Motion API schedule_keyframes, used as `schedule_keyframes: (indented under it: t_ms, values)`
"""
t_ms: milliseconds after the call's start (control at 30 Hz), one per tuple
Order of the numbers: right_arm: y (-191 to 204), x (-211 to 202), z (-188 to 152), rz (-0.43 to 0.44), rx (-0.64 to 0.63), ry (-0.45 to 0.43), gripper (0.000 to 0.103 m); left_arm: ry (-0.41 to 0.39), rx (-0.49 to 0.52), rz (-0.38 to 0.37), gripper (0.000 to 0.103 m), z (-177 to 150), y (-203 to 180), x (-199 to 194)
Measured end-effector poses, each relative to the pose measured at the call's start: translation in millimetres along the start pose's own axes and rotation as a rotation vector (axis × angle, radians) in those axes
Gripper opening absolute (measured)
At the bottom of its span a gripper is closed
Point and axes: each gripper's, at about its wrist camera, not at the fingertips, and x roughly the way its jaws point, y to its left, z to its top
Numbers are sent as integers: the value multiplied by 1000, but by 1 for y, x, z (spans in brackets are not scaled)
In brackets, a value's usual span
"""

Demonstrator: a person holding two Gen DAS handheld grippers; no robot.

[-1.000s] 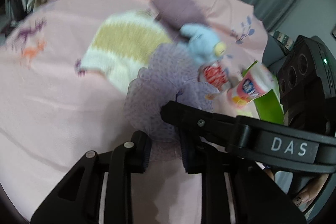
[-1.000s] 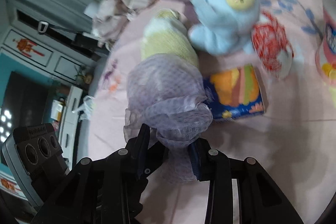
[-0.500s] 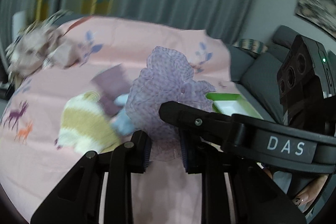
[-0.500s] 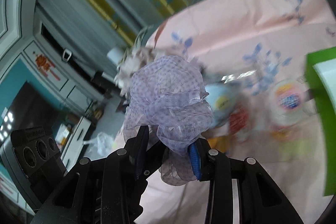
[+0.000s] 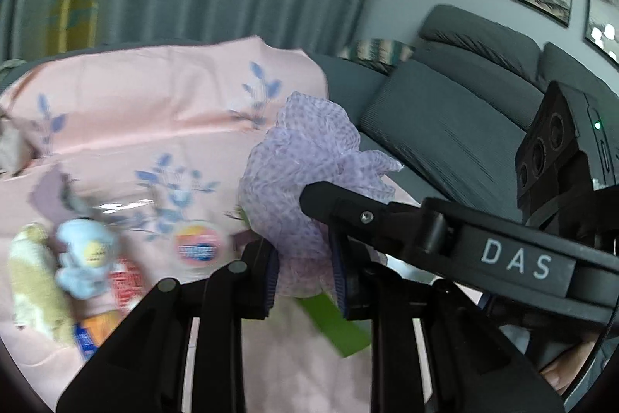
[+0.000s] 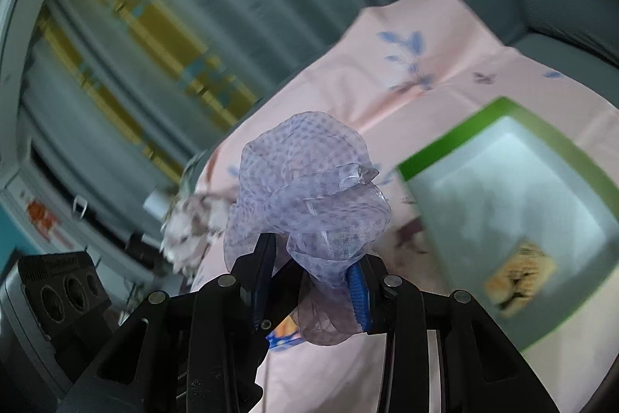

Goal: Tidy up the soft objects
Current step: 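Carry the bath puff into the green box and open the right gripper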

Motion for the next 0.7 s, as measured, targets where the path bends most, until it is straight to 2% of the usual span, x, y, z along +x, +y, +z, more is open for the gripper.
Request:
schedule_keyframes:
  t_ms: [233, 367, 533, 700]
  values:
    - [-54, -20, 12, -103, 140, -73, 38, 80, 59, -74, 19, 0, -43, 43]
    - [-79, -23, 13, -195, 197, -84, 39, 141, 59, -104, 19, -6, -55, 70]
    - [-107, -21, 12, -198, 274, -66, 39, 193, 60, -103, 19, -12, -61, 98]
    - [-119, -18, 11, -247, 311, -62, 38, 238, 23, -102, 19, -17, -56, 118]
